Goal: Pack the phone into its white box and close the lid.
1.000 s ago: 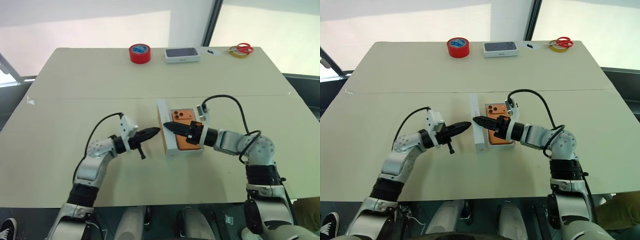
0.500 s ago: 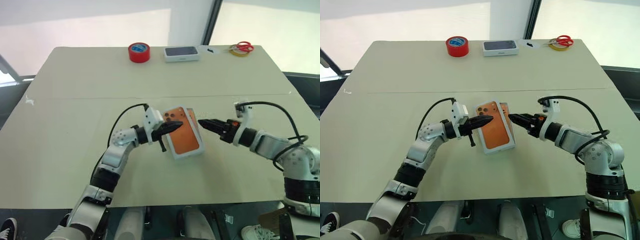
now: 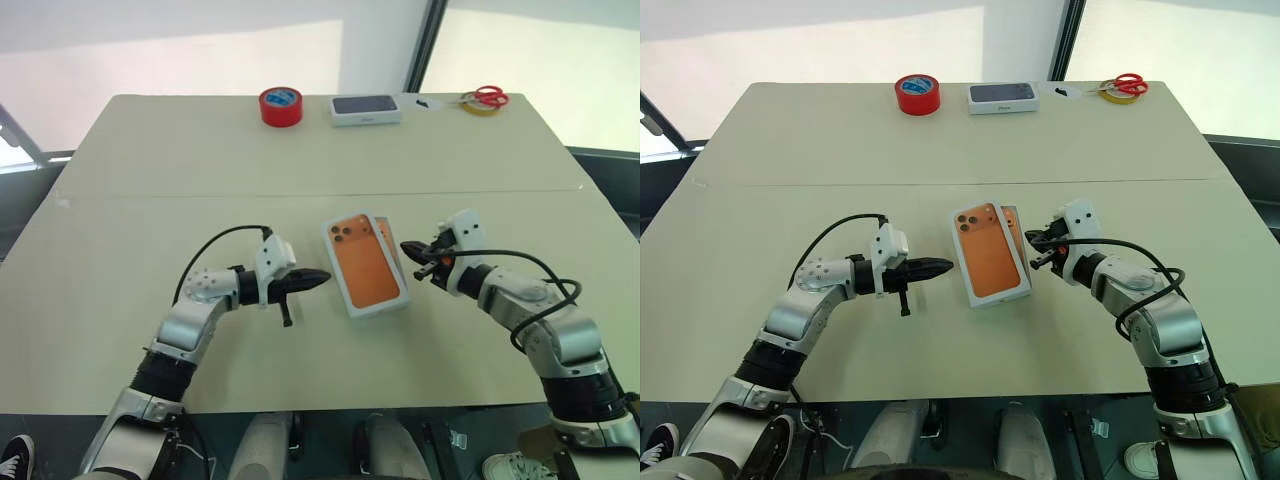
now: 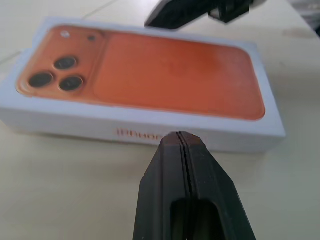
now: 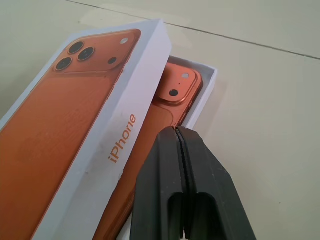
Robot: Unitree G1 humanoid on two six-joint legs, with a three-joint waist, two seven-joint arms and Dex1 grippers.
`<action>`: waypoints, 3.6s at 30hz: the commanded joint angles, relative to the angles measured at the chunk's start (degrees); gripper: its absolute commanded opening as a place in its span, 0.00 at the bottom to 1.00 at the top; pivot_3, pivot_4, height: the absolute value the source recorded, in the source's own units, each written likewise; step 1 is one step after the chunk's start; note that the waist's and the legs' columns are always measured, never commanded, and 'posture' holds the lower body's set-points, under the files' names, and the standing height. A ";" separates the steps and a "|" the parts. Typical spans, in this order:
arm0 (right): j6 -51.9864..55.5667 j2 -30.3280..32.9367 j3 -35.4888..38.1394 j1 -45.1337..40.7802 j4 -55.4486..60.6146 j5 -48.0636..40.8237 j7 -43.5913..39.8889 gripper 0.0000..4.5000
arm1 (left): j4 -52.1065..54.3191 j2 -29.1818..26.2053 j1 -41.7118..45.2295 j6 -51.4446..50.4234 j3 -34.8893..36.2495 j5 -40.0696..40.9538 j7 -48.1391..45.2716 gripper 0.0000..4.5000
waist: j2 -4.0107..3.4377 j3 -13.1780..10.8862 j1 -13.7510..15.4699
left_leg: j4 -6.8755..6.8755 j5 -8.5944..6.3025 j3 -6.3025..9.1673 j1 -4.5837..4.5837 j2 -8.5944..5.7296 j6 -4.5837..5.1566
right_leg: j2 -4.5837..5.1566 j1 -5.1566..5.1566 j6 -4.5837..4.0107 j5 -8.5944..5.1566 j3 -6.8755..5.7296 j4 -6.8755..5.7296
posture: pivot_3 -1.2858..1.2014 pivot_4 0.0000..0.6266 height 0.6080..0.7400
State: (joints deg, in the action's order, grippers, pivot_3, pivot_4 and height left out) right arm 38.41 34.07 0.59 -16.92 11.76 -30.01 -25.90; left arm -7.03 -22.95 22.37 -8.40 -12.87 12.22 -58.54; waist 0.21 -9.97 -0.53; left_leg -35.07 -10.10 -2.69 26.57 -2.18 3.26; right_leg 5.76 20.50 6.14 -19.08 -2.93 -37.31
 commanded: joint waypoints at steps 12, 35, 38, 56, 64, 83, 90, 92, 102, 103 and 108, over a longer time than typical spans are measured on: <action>0.97 -0.61 -1.53 -2.71 2.13 7.17 -0.56 0.00 | -11.49 11.96 9.25 4.81 0.83 -1.87 7.60 0.00 | 0.01 0.00 1.20 | -0.07 0.02 0.00 0.00 0.00 0.01 | -0.01 -0.01 0.02 0.01 -0.02 -0.04 | 0.52 0.24 0.96; 1.64 -2.02 -2.58 -3.20 -1.39 16.05 -0.58 0.00 | -12.22 12.85 10.00 8.27 3.20 -2.29 9.90 0.00 | 0.01 0.00 1.20 | -0.11 0.04 0.00 -0.03 -0.01 -0.02 | -0.05 -0.07 0.04 0.02 -0.03 -0.09 | 0.52 0.24 0.96; 0.01 -1.50 1.03 -6.05 -4.85 16.85 0.57 0.00 | -11.35 13.80 11.25 8.09 4.69 -1.68 11.74 0.00 | 0.01 0.00 1.23 | -0.14 0.04 0.00 -0.05 -0.01 -0.03 | -0.05 -0.09 0.04 0.03 -0.03 -0.09 | 0.52 0.24 0.96; -1.12 -2.83 3.41 -7.01 3.42 9.24 -7.90 0.00 | -7.85 8.02 7.81 7.08 2.75 -2.83 7.79 0.00 | 0.01 0.00 1.08 | -0.14 0.16 0.00 -0.06 0.01 -0.17 | -0.12 -0.26 0.06 0.04 -0.02 -0.20 | 0.52 0.24 0.96; -2.14 -1.80 0.68 -6.31 2.57 10.79 -9.62 0.00 | -14.02 10.06 8.60 10.52 -1.85 -7.47 8.36 0.00 | 0.01 0.00 1.29 | -0.17 0.07 0.01 -0.06 -0.04 -0.08 | -0.04 -0.08 0.06 0.04 -0.02 -0.17 | 0.52 0.24 0.96; -4.77 0.82 -3.34 -4.26 -0.89 17.79 -9.59 0.00 | -17.69 14.41 11.59 12.52 -0.59 -7.21 9.65 0.00 | 0.02 0.00 1.23 | -0.19 0.09 0.02 -0.05 -0.04 -0.07 | -0.06 -0.11 0.06 0.04 -0.05 -0.20 | 0.52 0.24 0.96; -4.56 2.31 -7.09 -1.65 -0.95 21.05 -11.44 0.00 | -15.85 15.71 13.05 9.19 2.58 -3.27 10.48 0.00 | 0.05 0.02 1.27 | -0.21 0.13 0.02 -0.09 -0.03 -0.13 | -0.07 -0.16 0.06 0.04 -0.05 -0.20 | 0.52 0.24 0.96; -4.74 2.11 -7.07 -1.49 -0.95 21.39 -11.41 0.00 | -15.85 16.18 13.88 9.10 2.87 -3.06 10.70 0.00 | 0.05 0.03 1.26 | -0.22 0.10 0.04 -0.11 -0.03 -0.10 | -0.07 -0.17 0.06 0.04 -0.06 -0.20 | 0.52 0.24 0.96; -5.39 1.30 -7.68 -1.58 -0.38 22.49 -11.63 0.00 | -26.19 16.97 17.18 8.04 -5.02 -12.29 10.18 0.00 | 0.11 0.08 1.24 | -0.23 0.15 0.03 -0.15 -0.03 -0.15 | -0.12 -0.31 0.06 0.04 -0.09 -0.20 | 0.52 0.24 0.96; -5.43 1.24 -7.48 -1.54 -0.30 22.61 -11.45 0.00 | -26.75 16.71 17.16 7.92 -5.62 -13.13 10.24 0.00 | 0.15 0.14 1.29 | -0.23 0.16 0.04 -0.15 -0.03 -0.16 | -0.13 -0.30 0.06 0.04 -0.09 -0.20 | 0.52 0.24 0.96; -4.41 1.18 -6.34 -1.32 -0.38 21.91 -11.80 0.00 | -23.83 15.64 15.81 4.85 -4.41 -10.49 7.37 0.18 | 0.23 0.36 1.25 | -0.23 0.08 0.07 -0.25 -0.03 -0.09 | -0.10 -0.32 0.06 0.03 -0.10 -0.19 | 0.52 0.24 0.96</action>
State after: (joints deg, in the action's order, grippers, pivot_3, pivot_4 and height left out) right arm 32.96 35.28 -5.83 -18.83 10.74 -7.59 -36.95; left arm -30.44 -7.37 40.20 -1.07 -16.06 1.53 -48.80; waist 0.44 -9.62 0.72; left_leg -35.29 -10.03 -2.60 26.32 -2.21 3.16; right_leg 5.67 20.18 6.20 -19.05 -3.02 -37.50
